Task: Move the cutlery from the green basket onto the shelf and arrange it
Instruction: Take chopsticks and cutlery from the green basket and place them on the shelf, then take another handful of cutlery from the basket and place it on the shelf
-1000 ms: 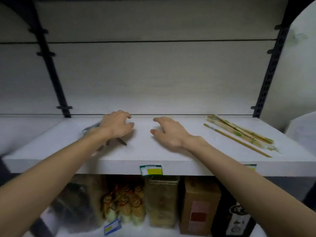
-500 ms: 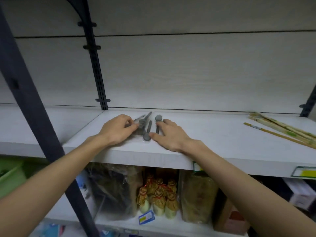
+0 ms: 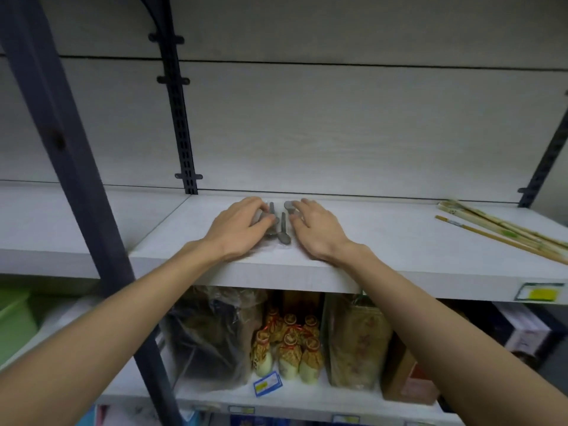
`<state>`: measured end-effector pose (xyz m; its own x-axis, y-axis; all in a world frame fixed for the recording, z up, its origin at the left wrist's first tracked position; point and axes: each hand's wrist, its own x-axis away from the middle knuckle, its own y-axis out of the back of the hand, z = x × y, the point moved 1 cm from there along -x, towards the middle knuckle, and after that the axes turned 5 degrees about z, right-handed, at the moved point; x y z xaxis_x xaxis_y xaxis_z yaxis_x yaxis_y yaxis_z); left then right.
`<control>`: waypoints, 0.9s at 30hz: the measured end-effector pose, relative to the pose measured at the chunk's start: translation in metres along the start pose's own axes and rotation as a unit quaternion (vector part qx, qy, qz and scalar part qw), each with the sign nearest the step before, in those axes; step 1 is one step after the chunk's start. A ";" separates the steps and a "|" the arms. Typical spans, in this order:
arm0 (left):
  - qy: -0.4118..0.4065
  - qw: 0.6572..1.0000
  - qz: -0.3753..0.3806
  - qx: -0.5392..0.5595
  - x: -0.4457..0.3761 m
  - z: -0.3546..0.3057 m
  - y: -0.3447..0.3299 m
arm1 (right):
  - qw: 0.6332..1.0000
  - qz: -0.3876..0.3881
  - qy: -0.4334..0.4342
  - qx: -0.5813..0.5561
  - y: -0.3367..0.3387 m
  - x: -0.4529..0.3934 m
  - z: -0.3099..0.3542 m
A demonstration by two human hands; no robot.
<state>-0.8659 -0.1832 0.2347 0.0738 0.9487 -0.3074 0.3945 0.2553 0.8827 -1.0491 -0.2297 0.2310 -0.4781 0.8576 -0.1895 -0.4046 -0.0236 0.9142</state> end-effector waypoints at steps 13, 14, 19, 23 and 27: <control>-0.047 0.957 -0.217 -0.189 0.168 0.055 0.035 | 0.963 -0.210 0.148 -0.082 -0.052 0.075 0.088; -0.037 0.952 -0.233 -0.193 0.180 0.065 0.043 | 0.960 -0.208 0.162 -0.093 -0.059 0.079 0.102; 0.009 0.925 -0.322 -0.202 0.222 0.122 0.098 | 0.938 -0.193 0.247 -0.148 -0.086 0.078 0.184; 0.068 0.923 -0.334 -0.177 0.247 0.193 0.143 | 0.922 -0.163 0.308 -0.169 -0.118 0.072 0.264; 0.045 0.925 -0.283 -0.250 0.285 0.291 0.163 | 0.926 -0.115 0.333 -0.133 -0.189 0.049 0.340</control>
<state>-0.5134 0.0749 0.1877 -0.1007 0.6433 -0.7590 -0.1276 0.7482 0.6511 -0.7312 -0.0089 0.1711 -0.6944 0.3509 -0.6283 -0.6910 -0.0814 0.7182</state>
